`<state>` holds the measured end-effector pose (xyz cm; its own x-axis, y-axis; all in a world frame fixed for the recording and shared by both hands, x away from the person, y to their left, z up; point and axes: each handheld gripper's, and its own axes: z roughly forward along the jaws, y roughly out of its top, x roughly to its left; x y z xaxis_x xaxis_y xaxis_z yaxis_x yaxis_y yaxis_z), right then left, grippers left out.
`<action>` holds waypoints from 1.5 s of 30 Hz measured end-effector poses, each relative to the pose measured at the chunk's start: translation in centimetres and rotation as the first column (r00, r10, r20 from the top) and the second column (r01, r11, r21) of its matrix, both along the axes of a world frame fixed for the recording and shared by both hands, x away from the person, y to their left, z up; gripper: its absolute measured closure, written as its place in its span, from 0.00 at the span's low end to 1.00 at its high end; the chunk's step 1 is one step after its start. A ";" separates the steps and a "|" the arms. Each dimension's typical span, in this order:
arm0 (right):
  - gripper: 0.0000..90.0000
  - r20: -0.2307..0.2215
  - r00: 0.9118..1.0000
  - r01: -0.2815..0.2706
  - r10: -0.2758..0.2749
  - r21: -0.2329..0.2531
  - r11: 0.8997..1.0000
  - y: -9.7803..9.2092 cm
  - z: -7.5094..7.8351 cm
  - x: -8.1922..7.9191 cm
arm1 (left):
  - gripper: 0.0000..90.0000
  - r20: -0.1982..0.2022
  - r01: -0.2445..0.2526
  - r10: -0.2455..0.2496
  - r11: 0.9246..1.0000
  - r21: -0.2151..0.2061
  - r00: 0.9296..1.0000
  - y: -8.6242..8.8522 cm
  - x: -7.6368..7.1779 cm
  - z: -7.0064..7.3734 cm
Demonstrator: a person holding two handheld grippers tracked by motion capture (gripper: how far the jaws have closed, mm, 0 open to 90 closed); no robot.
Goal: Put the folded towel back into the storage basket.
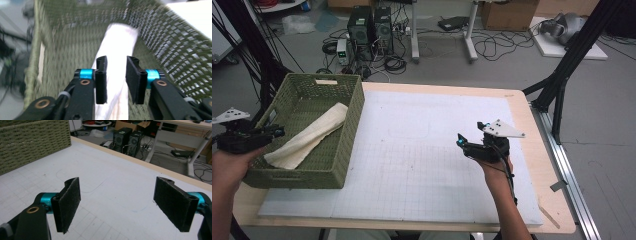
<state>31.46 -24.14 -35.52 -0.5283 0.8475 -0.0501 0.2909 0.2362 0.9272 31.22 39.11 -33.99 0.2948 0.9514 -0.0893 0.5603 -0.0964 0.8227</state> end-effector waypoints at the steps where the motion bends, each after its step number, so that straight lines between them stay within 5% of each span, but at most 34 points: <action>1: 0.24 0.005 1.000 0.000 0.000 0.002 1.000 -0.2 0.0 -0.1 | 0.80 -0.017 -0.019 0.019 1.000 -0.001 1.000 0.0 0.2 0.0; 6: 0.24 0.018 1.000 0.005 -0.005 0.010 1.000 -0.6 0.2 -0.2 | 0.81 -0.128 -0.068 0.074 0.997 0.046 0.989 0.1 1.2 -0.2; 12: 0.24 0.018 1.000 0.006 -0.006 0.014 1.000 -0.8 0.2 -0.2 | 0.81 -0.171 -0.065 0.092 0.985 0.157 0.981 -0.5 2.3 0.1; 16: 0.24 0.015 1.000 0.004 -0.004 0.010 1.000 -0.6 0.2 -0.2 | 0.82 -0.118 -0.055 0.074 0.986 0.161 0.990 -0.6 2.8 0.6; 22: 0.24 0.020 1.000 0.010 -0.010 0.017 1.000 -0.9 0.3 -0.3 | 0.85 -0.198 -0.026 0.070 0.976 0.216 0.978 -1.1 3.9 -0.6; 28: 0.24 0.023 1.000 0.013 -0.014 0.023 1.000 -1.1 0.5 -0.3 | 0.86 -0.328 0.013 0.100 0.945 0.327 0.939 -1.8 4.9 -1.5; 34: 0.24 0.019 1.000 0.013 -0.013 0.020 1.000 -0.9 0.5 -0.2 | 0.91 -0.420 0.075 0.092 0.928 0.365 0.903 -2.3 5.7 -2.6; 36: 0.24 0.024 1.000 0.011 -0.012 0.015 1.000 -0.9 0.5 -0.1 | 0.94 -0.459 0.107 0.076 0.927 0.359 0.885 -2.5 5.9 -2.9; 39: 0.24 0.023 1.000 0.012 -0.012 0.014 1.000 -0.8 0.6 0.1 | 0.94 -0.546 0.176 0.059 0.913 0.368 0.836 -2.9 6.4 -3.7; 45: 0.24 0.030 1.000 0.006 -0.007 0.019 1.000 -0.5 1.0 0.1 | 0.94 -0.586 0.245 -0.009 0.914 0.324 0.810 -3.1 6.6 -4.2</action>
<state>31.56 -24.68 -34.56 -0.5214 0.8519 -0.0503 0.2641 0.2171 0.9397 37.80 36.00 -38.22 0.4240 0.9030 0.0690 0.8685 -0.4270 0.2516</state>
